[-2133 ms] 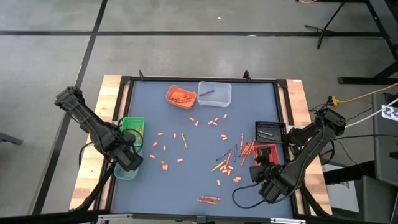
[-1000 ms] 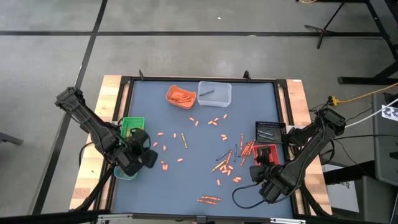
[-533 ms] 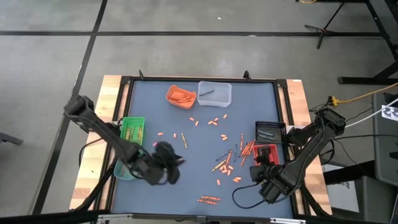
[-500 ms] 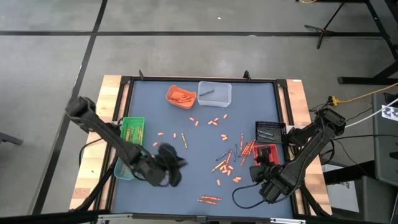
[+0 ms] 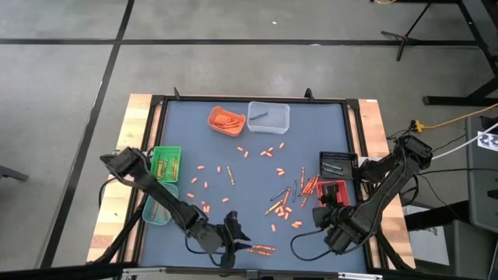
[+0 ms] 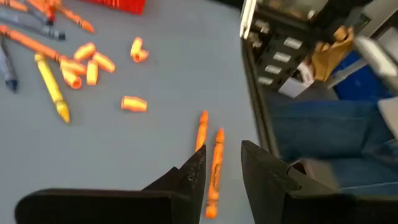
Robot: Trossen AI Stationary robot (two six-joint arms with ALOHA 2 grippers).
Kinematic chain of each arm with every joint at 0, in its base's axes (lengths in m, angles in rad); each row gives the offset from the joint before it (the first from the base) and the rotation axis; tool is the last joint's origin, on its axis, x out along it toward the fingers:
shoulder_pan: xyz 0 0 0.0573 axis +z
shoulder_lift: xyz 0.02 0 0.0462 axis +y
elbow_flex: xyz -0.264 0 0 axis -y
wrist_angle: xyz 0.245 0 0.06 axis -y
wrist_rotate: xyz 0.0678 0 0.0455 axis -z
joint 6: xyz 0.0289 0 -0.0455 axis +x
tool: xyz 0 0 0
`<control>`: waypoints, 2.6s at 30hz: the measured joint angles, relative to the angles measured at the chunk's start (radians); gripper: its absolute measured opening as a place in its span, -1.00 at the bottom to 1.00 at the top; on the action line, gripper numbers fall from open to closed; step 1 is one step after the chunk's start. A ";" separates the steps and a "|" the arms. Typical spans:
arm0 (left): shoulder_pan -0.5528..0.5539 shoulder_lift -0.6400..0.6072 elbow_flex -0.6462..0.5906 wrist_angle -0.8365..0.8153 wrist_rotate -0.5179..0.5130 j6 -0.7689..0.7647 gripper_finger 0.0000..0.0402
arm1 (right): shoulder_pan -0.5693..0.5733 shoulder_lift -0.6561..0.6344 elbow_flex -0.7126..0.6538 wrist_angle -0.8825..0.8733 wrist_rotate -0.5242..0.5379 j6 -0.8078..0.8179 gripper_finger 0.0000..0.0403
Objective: Sort crayons
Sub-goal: Put the orange crayon into the blue bin
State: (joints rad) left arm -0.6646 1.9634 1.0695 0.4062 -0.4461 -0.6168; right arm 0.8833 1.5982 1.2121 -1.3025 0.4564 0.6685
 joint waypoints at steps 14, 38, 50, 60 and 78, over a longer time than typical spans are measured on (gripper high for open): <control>-0.032 0.104 0.007 0.026 -0.007 0.002 -0.57 | 0.000 0.000 0.000 0.001 0.000 0.005 -0.25; -0.055 0.209 0.098 0.011 -0.060 0.202 -0.57 | 0.000 0.000 0.000 0.053 0.000 0.006 -0.25; -0.049 0.213 0.098 -0.026 -0.063 0.200 -0.57 | 0.000 0.000 0.000 0.052 0.000 0.006 -0.25; -0.042 0.260 0.100 0.005 -0.055 0.200 -0.57 | 0.000 0.000 0.000 0.053 0.000 0.007 -0.25; -0.015 0.263 0.100 0.002 -0.090 0.199 -0.97 | 0.000 0.000 0.000 0.054 0.000 -0.023 -0.25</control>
State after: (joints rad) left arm -0.6799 2.2265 1.1690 0.4084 -0.5358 -0.4175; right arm 0.8833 1.5982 1.2121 -1.2488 0.4563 0.6460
